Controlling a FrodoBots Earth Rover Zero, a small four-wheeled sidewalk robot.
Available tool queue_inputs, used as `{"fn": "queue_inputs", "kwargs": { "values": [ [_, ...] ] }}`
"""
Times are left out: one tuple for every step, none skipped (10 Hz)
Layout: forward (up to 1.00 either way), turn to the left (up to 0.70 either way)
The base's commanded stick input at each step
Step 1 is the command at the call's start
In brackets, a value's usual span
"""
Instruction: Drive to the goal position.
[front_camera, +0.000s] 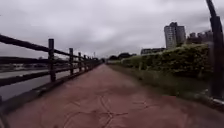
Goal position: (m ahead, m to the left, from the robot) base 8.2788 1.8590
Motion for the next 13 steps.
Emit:
{"fn": "queue_inputs", "kwargs": {
  "values": [
    [0.99,0.0],
    [0.99,0.0],
    [0.99,0.0],
    [0.99,0.0],
    [0.99,0.0],
    [0.99,0.0],
    [0.99,0.0],
    [0.99,0.0],
    [0.99,0.0],
    [0.99,0.0],
    [0.99,0.0],
    [0.99,0.0],
    [0.99,0.0]
  ]
}}
